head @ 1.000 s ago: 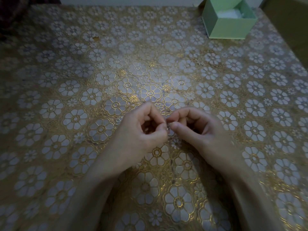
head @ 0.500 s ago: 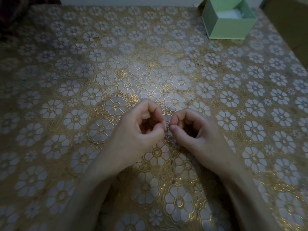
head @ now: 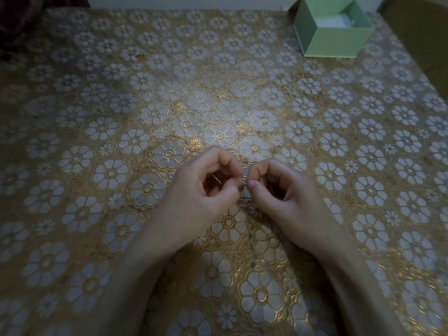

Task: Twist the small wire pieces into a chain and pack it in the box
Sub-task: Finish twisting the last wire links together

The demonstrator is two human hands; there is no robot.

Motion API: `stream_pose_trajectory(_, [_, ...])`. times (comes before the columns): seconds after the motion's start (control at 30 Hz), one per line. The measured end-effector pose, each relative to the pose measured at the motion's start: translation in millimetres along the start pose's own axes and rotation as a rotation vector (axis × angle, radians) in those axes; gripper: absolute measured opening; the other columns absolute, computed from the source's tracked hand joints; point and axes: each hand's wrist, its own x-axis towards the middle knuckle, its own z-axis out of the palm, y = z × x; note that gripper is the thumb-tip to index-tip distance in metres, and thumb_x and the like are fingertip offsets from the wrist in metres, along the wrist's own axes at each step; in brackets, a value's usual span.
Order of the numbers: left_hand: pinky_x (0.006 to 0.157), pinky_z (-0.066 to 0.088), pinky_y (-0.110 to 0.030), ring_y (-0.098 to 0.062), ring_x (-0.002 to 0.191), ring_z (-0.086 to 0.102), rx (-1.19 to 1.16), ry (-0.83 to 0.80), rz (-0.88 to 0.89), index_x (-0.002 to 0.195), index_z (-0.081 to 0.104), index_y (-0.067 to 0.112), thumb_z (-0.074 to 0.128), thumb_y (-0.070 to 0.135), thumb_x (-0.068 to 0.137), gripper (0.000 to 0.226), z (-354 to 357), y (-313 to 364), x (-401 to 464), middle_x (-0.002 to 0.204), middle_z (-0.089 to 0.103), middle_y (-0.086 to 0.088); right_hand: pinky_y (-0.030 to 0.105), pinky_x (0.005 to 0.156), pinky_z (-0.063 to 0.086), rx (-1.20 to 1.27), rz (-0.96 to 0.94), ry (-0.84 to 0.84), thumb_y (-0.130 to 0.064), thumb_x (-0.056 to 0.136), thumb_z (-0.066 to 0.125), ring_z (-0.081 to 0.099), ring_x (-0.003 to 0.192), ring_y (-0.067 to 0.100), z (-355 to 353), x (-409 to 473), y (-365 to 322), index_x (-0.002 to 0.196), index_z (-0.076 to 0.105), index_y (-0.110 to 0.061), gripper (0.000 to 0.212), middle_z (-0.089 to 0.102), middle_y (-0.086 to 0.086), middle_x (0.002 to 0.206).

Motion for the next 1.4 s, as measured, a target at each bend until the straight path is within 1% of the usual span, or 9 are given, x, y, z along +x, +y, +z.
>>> stream_pose_trajectory(0.07, [0.056,0.045,-0.037,-0.028,0.066,0.056,0.076,0.004,0.021,0.079,0.056,0.024,0.055,0.028,0.074,0.006,-0.5,-1.9,-0.2,0.075,0.06,-0.005,0.024,0.051,0.034,0.013,0.008,0.009,-0.021,0.08,0.056,0.041,0.054,0.01,0.5,0.1,-0.5,0.071,0.056,-0.023,0.009,0.047,-0.005,0.059])
stream_pose_trajectory(0.17, [0.059,0.042,-0.018,-0.008,0.064,0.054,0.165,0.022,0.05,0.078,0.056,0.025,0.053,0.029,0.075,0.006,-1.0,-4.3,0.2,0.073,0.058,0.007,0.025,0.051,0.034,0.042,0.025,0.028,-0.021,0.079,0.055,0.041,0.054,0.01,1.8,0.4,0.0,0.071,0.055,-0.025,0.009,0.047,-0.006,0.059])
stream_pose_trajectory(0.37, [0.065,0.038,-0.011,-0.005,0.071,0.053,0.291,0.046,0.124,0.076,0.061,0.019,0.057,0.028,0.077,0.01,-0.2,-5.6,1.4,0.076,0.055,0.012,0.02,0.051,0.034,0.008,0.016,0.061,-0.022,0.078,0.056,0.041,0.053,0.006,2.6,0.5,1.4,0.072,0.055,-0.022,0.006,0.048,-0.007,0.059])
stream_pose_trajectory(0.5, [0.065,0.041,-0.013,-0.005,0.072,0.055,0.312,0.066,0.116,0.077,0.064,0.018,0.057,0.03,0.076,0.014,-0.4,-6.1,1.8,0.076,0.058,0.012,0.018,0.051,0.034,-0.055,-0.001,0.081,-0.022,0.077,0.057,0.042,0.052,0.006,4.3,1.0,2.0,0.072,0.055,-0.02,0.006,0.049,-0.007,0.058])
stream_pose_trajectory(0.77, [0.065,0.044,-0.018,-0.008,0.072,0.056,0.345,0.044,0.124,0.076,0.063,0.015,0.055,0.028,0.076,0.015,-1.5,-7.1,1.7,0.078,0.058,0.007,0.014,0.05,0.033,-0.038,-0.017,0.068,-0.02,0.078,0.059,0.042,0.051,0.002,4.3,0.7,1.9,0.072,0.056,-0.022,0.007,0.05,-0.01,0.059])
stream_pose_trajectory(0.9, [0.064,0.038,-0.011,-0.005,0.069,0.052,0.373,0.04,0.149,0.076,0.062,0.015,0.055,0.024,0.076,0.011,-1.0,-7.0,2.0,0.077,0.056,0.009,0.02,0.05,0.035,0.021,-0.02,0.074,-0.028,0.078,0.059,0.042,0.052,0.003,3.3,0.4,1.4,0.071,0.057,-0.022,0.01,0.051,-0.008,0.059])
stream_pose_trajectory(0.97, [0.064,0.035,-0.009,-0.002,0.068,0.05,0.391,0.044,0.162,0.076,0.062,0.015,0.056,0.022,0.076,0.009,-1.8,-6.9,2.3,0.077,0.055,0.009,0.022,0.049,0.035,0.057,-0.013,0.095,-0.025,0.079,0.059,0.044,0.052,0.005,2.8,0.7,1.5,0.07,0.057,-0.022,0.009,0.052,-0.007,0.058])
stream_pose_trajectory(1.17, [0.065,0.03,-0.004,0.008,0.067,0.043,0.446,0.023,0.203,0.074,0.061,0.013,0.056,0.019,0.075,0.008,-1.7,-5.7,2.2,0.074,0.053,0.007,0.018,0.05,0.033,-0.01,-0.008,0.071,-0.021,0.077,0.06,0.042,0.05,0.003,3.4,1.0,2.6,0.071,0.058,-0.022,0.006,0.052,-0.008,0.058])
stream_pose_trajectory(1.4, [0.065,0.03,-0.005,0.005,0.068,0.044,0.43,0.014,0.211,0.075,0.061,0.013,0.057,0.019,0.076,0.008,-2.6,-8.6,3.4,0.075,0.055,0.004,0.017,0.051,0.033,-0.062,-0.003,0.052,-0.023,0.076,0.059,0.041,0.05,0.002,3.5,2.1,3.3,0.071,0.056,-0.023,0.006,0.05,-0.011,0.057])
